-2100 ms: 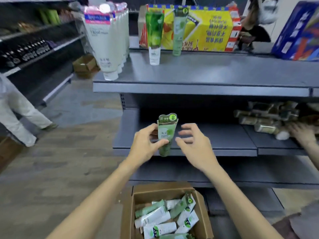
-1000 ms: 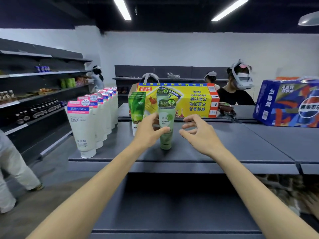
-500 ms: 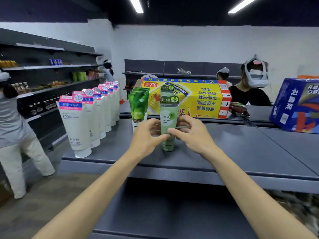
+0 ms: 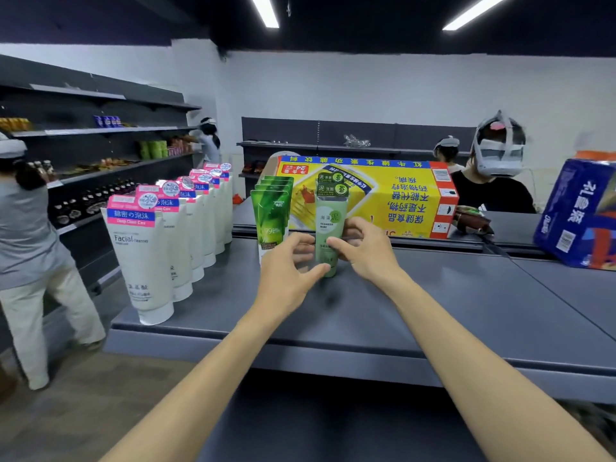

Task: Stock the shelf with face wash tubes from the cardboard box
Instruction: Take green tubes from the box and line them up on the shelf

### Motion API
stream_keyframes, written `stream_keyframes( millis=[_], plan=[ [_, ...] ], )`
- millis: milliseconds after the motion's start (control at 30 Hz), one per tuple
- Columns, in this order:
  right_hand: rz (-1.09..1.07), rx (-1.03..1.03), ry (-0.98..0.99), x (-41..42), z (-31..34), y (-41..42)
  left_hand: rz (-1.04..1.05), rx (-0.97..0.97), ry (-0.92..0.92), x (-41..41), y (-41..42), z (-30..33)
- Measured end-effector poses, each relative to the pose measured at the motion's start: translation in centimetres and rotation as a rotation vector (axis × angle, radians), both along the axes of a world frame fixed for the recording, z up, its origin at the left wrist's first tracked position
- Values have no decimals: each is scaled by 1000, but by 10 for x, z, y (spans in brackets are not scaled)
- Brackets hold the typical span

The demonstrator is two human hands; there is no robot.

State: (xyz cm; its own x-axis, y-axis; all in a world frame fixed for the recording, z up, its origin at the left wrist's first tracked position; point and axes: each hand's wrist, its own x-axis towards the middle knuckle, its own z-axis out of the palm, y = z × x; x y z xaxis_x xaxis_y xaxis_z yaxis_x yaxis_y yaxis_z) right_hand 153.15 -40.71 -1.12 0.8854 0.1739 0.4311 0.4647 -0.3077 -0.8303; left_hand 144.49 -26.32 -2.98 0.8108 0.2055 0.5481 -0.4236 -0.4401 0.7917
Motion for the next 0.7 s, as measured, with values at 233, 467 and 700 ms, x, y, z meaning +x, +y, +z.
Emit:
stream_keyframes(
  millis=[233, 467, 700],
  plan=[
    [-40, -17, 6, 30, -1, 5, 27, -21, -80, 3, -1, -10],
    [-99, -78, -24, 44, 1, 10, 25, -44, -66, 5, 2, -12],
    [-94, -62, -15, 52, 2, 11, 36, -73, -55, 4, 3, -12]
  ],
)
